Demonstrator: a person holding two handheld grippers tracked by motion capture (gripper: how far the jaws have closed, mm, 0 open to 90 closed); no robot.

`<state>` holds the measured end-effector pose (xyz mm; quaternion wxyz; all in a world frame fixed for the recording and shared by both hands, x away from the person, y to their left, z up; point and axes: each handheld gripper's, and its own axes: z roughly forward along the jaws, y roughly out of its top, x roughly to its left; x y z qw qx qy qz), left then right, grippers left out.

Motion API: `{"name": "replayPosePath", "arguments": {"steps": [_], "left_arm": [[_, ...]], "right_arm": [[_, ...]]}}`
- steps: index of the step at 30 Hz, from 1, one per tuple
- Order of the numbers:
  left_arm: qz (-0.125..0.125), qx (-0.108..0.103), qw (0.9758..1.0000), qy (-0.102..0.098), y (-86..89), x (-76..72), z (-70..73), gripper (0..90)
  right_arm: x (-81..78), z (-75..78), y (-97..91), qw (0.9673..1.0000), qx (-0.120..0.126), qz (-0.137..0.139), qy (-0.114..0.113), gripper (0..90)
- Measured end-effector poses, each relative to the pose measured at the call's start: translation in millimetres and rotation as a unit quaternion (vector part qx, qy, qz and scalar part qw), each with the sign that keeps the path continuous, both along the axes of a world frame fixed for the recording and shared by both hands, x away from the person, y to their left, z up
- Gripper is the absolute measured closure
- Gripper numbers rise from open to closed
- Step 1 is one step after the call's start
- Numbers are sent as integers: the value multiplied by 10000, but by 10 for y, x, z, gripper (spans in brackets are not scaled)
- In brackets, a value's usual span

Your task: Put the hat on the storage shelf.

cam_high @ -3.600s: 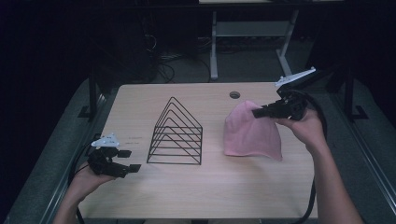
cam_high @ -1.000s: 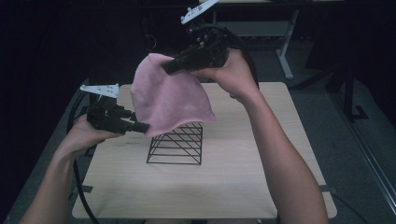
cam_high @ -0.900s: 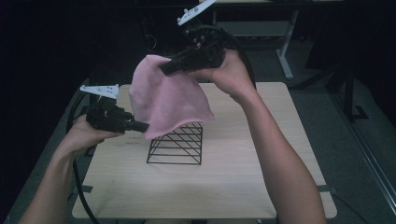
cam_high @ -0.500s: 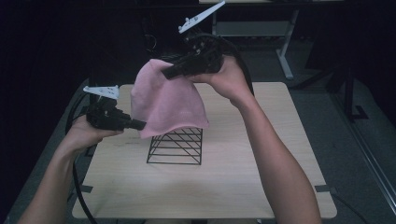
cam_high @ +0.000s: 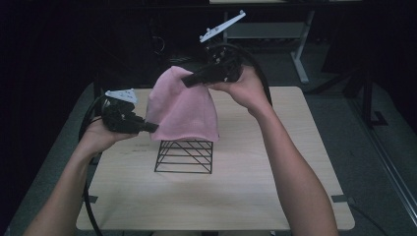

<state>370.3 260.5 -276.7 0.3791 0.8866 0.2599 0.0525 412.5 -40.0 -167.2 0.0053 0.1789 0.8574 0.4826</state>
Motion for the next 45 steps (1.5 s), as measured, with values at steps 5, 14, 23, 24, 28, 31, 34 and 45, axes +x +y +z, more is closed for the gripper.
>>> {"name": "replayPosePath", "arguments": {"steps": [5,14,23,24,28,31,34,45], "left_arm": [[-57,79,9999,-54,-85,-6,-19,818],[-107,269,9996,-34,-202,9,-125,812],[-69,446,9990,77,-153,-19,-218,813],[-76,457,9989,84,-131,-24,-228,813],[-30,444,9989,112,-59,-65,-275,812],[-30,493,9987,134,-10,-93,-311,813],[33,472,9987,162,28,-114,-361,813],[16,652,9976,224,66,-161,-548,813]], "right_arm": [[-45,-42,-97,10000,20,-3,-50,792],[-81,-195,-242,10000,2,-35,-11,791],[-62,-380,-207,9998,80,41,190,787],[-67,-392,-196,9997,83,42,224,786],[-75,-441,-127,9995,76,152,275,775],[-92,-477,-64,9992,68,234,307,773],[-94,-517,7,9989,52,311,339,771],[-93,-680,146,9970,-1,560,544,737]]}}
